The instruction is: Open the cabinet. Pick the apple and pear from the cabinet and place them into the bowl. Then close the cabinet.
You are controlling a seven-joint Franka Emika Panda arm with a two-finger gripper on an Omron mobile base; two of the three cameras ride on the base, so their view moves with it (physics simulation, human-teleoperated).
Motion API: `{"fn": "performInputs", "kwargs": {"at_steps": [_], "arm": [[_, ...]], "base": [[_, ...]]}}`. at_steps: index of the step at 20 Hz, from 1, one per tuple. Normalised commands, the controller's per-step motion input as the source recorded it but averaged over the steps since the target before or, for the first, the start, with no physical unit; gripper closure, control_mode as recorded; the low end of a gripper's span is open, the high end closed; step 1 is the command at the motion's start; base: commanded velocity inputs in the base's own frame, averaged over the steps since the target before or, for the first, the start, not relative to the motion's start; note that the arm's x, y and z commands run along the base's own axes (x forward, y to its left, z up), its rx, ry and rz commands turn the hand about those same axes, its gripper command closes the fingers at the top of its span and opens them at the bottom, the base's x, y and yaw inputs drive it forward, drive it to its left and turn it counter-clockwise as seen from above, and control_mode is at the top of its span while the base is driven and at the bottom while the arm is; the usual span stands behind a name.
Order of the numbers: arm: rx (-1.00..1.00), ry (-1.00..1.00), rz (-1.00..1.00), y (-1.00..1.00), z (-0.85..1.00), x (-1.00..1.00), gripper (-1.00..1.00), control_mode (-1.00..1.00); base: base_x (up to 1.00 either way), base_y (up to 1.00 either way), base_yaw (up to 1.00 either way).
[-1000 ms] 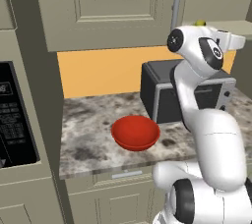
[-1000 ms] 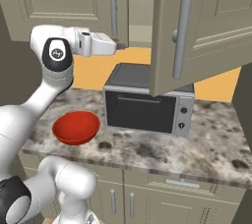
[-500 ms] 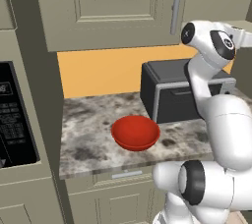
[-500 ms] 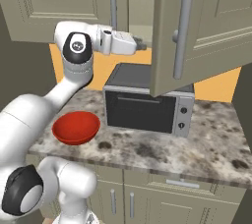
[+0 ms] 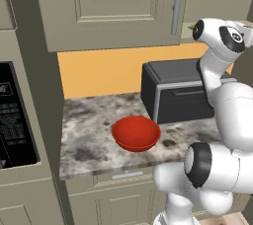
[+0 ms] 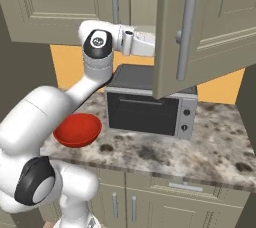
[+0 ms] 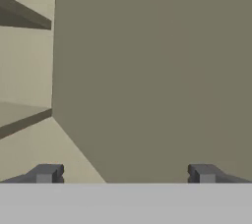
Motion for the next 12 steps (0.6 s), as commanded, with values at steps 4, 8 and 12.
{"fn": "performInputs", "kwargs": {"at_steps": [4,8,12], "arm": [[0.0,0.0,-0.15,-0.5,0.0,0.01,-1.0,-1.0],[0.0,0.0,-0.16,-0.55,0.0,0.0,-1.0,-1.0],[0.0,0.0,-0.18,-0.6,0.0,0.0,-1.0,-1.0]], "base": [[0.0,0.0,0.0],[0.0,0.0,0.0],[0.0,0.0,0.0]]}}
